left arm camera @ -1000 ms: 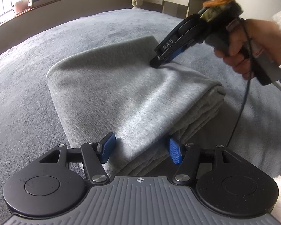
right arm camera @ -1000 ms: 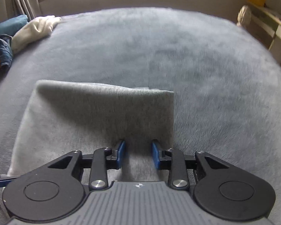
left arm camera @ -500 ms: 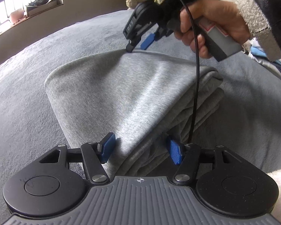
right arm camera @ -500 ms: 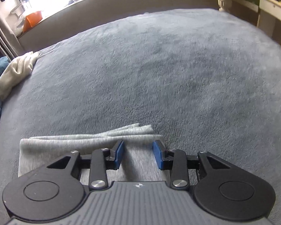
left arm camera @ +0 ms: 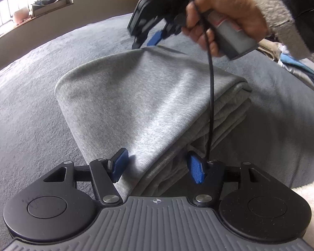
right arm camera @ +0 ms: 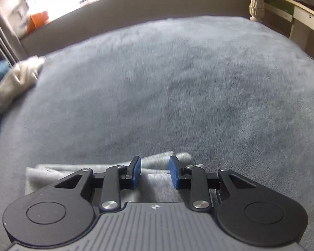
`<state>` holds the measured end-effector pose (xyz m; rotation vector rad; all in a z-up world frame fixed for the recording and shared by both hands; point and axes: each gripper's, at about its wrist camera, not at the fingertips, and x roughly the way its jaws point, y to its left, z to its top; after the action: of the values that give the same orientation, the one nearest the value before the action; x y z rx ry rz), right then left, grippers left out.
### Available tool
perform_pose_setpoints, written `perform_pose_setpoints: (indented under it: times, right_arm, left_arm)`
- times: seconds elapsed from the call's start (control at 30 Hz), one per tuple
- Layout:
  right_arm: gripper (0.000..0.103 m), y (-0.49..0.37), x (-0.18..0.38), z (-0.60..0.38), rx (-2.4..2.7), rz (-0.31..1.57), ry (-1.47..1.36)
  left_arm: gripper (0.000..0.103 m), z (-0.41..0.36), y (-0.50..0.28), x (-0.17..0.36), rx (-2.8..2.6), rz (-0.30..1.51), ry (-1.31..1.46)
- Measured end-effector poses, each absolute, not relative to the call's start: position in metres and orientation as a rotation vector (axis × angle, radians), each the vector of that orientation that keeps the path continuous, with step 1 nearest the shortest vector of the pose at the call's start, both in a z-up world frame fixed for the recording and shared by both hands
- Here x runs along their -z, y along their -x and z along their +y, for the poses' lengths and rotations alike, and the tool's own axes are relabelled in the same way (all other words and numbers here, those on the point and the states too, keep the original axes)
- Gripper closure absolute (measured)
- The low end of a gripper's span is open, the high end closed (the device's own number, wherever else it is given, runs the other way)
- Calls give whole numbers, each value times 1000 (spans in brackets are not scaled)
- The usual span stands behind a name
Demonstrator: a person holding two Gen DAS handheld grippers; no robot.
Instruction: Fold clothes
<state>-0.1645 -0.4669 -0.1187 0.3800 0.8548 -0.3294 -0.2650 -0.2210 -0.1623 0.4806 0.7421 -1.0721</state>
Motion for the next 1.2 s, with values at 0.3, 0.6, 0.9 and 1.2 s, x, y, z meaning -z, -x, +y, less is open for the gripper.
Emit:
perform_pose_setpoints:
  times: [0.3,0.6,0.9,1.2]
  right_arm:
    - [71,238,61,-445,189,835,-297]
    - [71,284,84,-396,67,937,-197]
    - [70,312,95,-393,70,983,-165]
    - [69,341,100,-429,179,999,-274]
  left_arm:
    - [41,-202,253,148,1072,745,-387]
    - [41,-198,270,137,1084,782,-356]
    - [41,-194,255,127,936,843,-243]
    - [41,-199,230,124,851,899,-187]
